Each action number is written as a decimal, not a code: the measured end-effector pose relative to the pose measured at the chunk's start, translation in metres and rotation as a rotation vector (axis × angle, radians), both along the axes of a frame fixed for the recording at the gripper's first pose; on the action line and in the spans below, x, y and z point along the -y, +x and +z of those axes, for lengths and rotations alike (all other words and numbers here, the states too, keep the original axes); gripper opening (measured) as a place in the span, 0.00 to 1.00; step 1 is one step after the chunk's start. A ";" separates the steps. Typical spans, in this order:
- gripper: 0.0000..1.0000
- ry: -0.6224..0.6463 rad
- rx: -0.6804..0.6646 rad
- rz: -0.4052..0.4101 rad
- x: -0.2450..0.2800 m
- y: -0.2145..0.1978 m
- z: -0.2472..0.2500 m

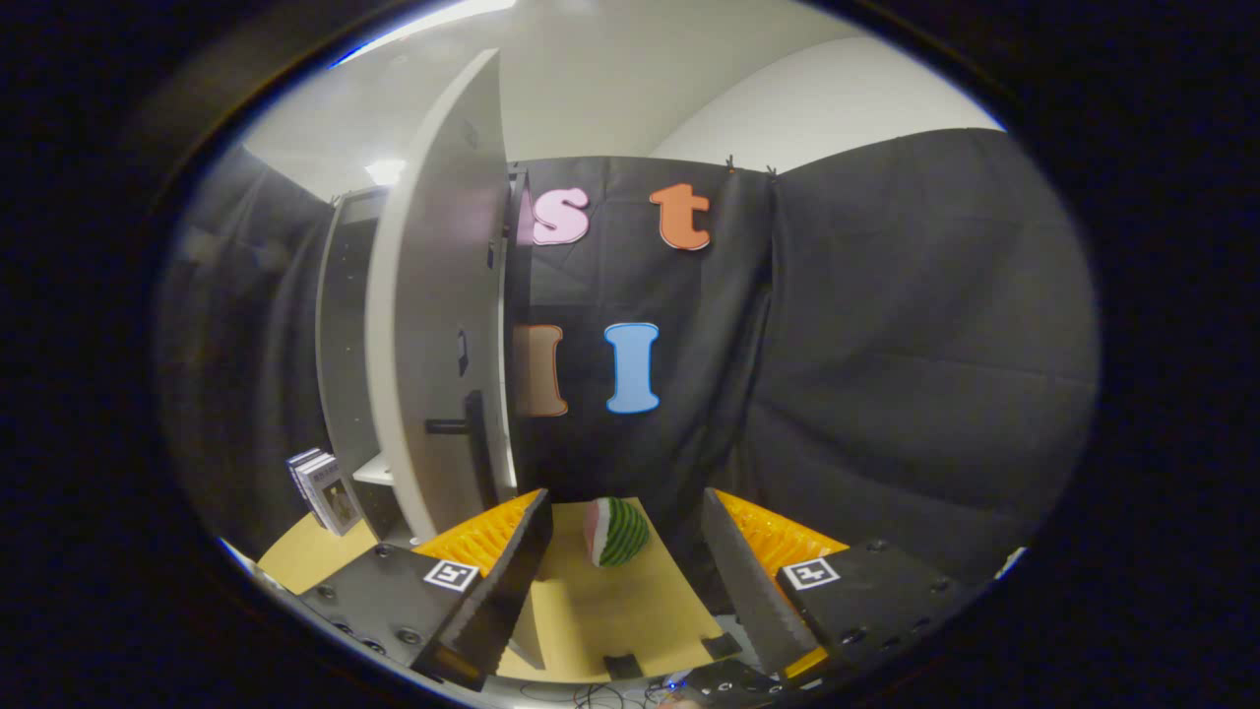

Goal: Open the shoe cabinet door, grab the shoes and put them into the shoe cabinet, then close the shoe cabinet door.

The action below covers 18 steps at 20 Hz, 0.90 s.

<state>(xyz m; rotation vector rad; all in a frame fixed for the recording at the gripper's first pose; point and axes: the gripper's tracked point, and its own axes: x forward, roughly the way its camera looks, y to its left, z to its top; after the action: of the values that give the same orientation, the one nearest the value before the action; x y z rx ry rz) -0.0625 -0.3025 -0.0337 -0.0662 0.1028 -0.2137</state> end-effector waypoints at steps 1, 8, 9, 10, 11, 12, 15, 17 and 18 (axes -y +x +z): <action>0.97 0.002 0.005 0.018 0.005 0.017 -0.001; 0.96 0.007 -0.004 0.108 0.010 0.113 -0.012; 0.96 0.007 -0.009 0.122 0.007 0.122 -0.013; 0.96 0.009 -0.011 0.136 0.004 0.129 -0.015; 0.96 0.010 -0.015 0.145 0.002 0.134 -0.016; 0.96 0.005 -0.018 0.155 -0.001 0.138 -0.017; 0.95 -0.012 -0.018 0.173 -0.011 0.141 -0.017; 0.94 0.011 -0.014 0.176 -0.015 0.140 -0.016; 0.94 0.025 -0.015 0.177 -0.017 0.141 -0.016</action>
<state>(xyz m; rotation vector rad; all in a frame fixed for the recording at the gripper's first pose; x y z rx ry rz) 0.0780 -0.2860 -0.0500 -0.0520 0.1139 -0.0347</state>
